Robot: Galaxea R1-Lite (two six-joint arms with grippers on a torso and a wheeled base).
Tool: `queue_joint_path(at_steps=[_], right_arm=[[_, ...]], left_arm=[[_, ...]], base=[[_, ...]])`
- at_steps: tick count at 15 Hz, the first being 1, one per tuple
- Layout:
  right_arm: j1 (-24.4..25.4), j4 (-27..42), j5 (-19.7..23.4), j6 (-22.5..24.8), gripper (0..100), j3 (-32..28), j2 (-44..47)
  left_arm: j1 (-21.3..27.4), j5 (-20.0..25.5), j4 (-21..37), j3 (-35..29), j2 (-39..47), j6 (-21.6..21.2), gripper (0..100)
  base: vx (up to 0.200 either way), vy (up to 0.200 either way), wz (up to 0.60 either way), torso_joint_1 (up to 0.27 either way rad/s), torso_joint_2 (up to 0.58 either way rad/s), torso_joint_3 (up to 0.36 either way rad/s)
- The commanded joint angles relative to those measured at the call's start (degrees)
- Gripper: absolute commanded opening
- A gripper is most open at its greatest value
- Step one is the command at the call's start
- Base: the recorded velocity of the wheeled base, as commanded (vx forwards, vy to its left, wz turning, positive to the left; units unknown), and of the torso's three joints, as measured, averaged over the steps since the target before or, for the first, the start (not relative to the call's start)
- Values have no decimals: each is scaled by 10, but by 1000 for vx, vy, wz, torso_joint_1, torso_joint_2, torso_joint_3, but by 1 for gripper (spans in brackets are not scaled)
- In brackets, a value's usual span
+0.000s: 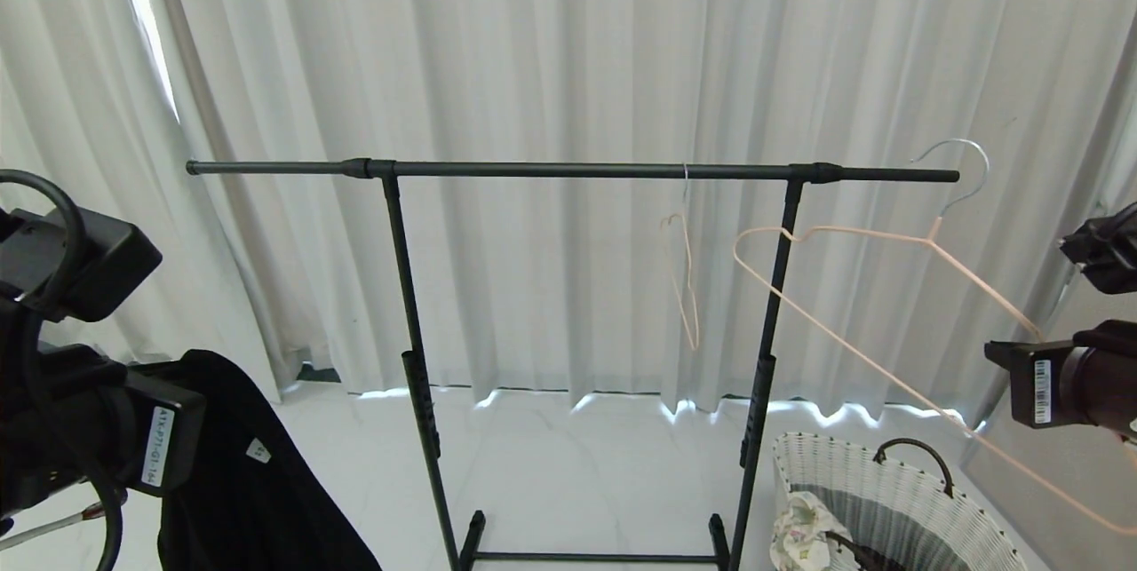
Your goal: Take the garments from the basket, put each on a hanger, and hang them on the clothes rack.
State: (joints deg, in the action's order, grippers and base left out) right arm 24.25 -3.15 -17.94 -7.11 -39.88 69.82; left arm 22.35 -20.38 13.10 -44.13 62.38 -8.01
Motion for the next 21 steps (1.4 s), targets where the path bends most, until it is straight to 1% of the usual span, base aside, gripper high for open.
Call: queue_joint_path(at_steps=[1, 3, 5, 6, 8, 9, 11, 13, 14, 17, 19, 21], right_arm=[[22, -1, 2, 0, 0, -1, -13], [54, -1, 12, -2, 0, -1, -23], [82, -1, 24, -5, 0, -1, -23], [94, -1, 34, -5, 0, 0, -23], [112, -2, 63, -5, 0, 0, -19], [114, -2, 86, -5, 0, 1, -12], [127, -5, 139, -10, 0, 1, 5], [164, -18, 189, -22, 0, 1, 6], [182, -32, 201, -26, 0, 1, 7], [230, -67, 208, -41, 0, 1, 27], [243, -74, 208, -42, 0, 2, 37], [244, -79, 208, -42, 0, 3, 38]], left_arm=[[2, 0, 0, 4, -1, -1, 0], [34, -1, 0, 21, -8, -17, 0], [45, -1, 0, 32, -8, -40, 0], [46, -1, 0, 29, -2, -48, 0], [46, -1, 0, -7, 23, -46, 0], [46, -1, 0, -36, 49, -38, 0], [47, -4, 0, -106, 116, 9, 0], [53, -6, 0, -177, 187, 68, 0], [53, -12, 0, -196, 213, 82, 0], [55, -13, 0, -237, 266, 96, 0], [60, -15, 0, -266, 293, 123, 0], [61, -28, 0, -274, 304, 129, 0]], base=[[0, 0, 0, 0, 0, 0], [0, 0, 0, 0, 0, 0], [0, 0, 0, 0, 0, 0], [0, 0, 0, 0, 0, 0], [0, 0, 0, 0, 0, 0], [0, 0, 0, 0, 0, 0], [0, 0, 0, 0, 0, 0], [0, 0, 0, 0, 0, 0], [0, 0, 0, 0, 0, 0], [0, 0, 0, 0, 0, 0], [0, 0, 0, 0, 0, 0], [0, 0, 0, 0, 0, 0]])
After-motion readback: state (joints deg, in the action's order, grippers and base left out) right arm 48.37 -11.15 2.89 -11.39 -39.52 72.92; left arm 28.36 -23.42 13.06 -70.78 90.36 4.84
